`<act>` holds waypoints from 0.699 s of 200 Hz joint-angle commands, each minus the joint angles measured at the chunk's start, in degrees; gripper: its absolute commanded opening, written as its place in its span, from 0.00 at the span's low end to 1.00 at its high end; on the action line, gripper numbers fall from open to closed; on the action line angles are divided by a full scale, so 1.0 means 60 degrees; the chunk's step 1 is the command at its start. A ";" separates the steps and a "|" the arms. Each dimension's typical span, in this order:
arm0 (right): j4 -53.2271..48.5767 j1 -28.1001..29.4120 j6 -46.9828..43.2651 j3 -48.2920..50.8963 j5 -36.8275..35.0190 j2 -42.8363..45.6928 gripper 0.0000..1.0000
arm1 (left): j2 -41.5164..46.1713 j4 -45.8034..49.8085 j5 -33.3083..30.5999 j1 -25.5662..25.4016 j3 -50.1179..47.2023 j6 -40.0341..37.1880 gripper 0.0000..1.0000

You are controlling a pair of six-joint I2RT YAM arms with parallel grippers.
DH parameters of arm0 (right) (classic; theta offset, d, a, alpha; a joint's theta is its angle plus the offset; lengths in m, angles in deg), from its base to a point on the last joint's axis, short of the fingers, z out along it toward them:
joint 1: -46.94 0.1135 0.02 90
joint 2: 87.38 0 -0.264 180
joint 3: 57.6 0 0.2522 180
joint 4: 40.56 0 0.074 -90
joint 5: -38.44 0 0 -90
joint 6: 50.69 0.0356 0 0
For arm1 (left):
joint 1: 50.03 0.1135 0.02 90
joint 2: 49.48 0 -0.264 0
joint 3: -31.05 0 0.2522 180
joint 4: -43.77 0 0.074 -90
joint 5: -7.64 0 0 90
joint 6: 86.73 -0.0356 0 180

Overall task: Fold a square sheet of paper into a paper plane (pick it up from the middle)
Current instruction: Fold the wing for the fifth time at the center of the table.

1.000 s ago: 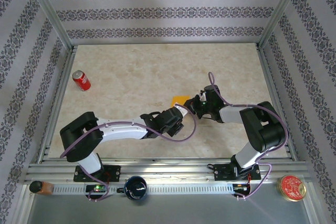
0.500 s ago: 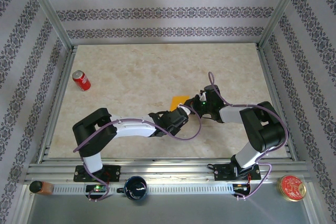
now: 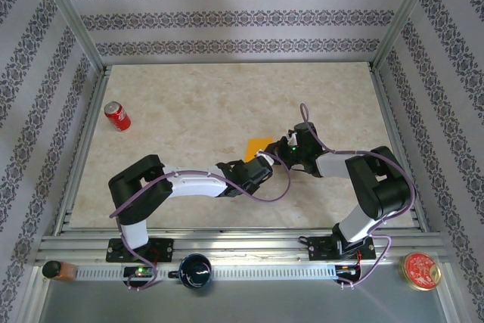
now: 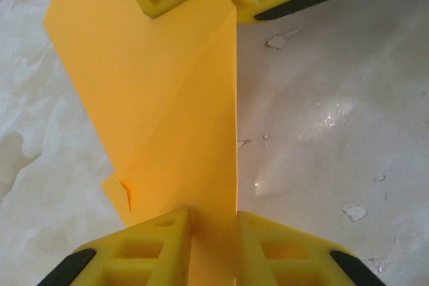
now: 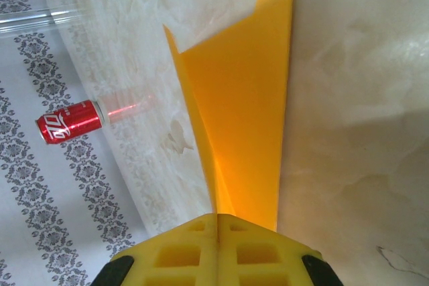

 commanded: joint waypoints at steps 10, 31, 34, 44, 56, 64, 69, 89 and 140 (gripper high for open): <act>0.0235 0.0019 0.0062 0.0034 0.0132 0.0132 0.00 | -0.0058 0.0453 -0.0332 -0.0095 0.0228 0.0195 0.17; 0.0234 0.0019 0.0062 0.0049 0.0117 0.0147 0.00 | -0.0061 0.0427 -0.0307 -0.0095 0.0189 0.0314 0.16; 0.0234 0.0019 0.0062 0.0057 0.0117 0.0147 0.00 | -0.0062 0.0427 -0.0290 -0.0086 0.0196 0.0316 0.15; 0.0235 0.0019 0.0062 0.0064 0.0131 0.0149 0.00 | -0.0046 0.0427 -0.0241 -0.0090 0.0168 0.0304 0.14; 0.0235 0.0019 0.0062 0.0068 0.0132 0.0162 0.00 | -0.0037 0.0427 -0.0237 -0.0093 0.0145 0.0262 0.12; 0.0235 0.0019 0.0062 0.0079 0.0131 0.0176 0.00 | -0.0034 0.0428 -0.0263 -0.0095 0.0131 0.0238 0.11; 0.0235 0.0008 0.0062 0.0079 0.0132 0.0176 0.00 | -0.0035 0.0434 -0.0285 -0.0098 0.0126 0.0230 0.11; 0.0235 0.0016 0.0062 0.0086 0.0118 0.0205 0.00 | -0.0019 0.0453 -0.0311 -0.0097 0.0096 0.0228 0.14; 0.0220 0.0006 0.0069 0.0093 0.0121 0.0249 0.00 | -0.0064 0.0454 -0.0281 -0.0098 0.0131 0.0274 0.16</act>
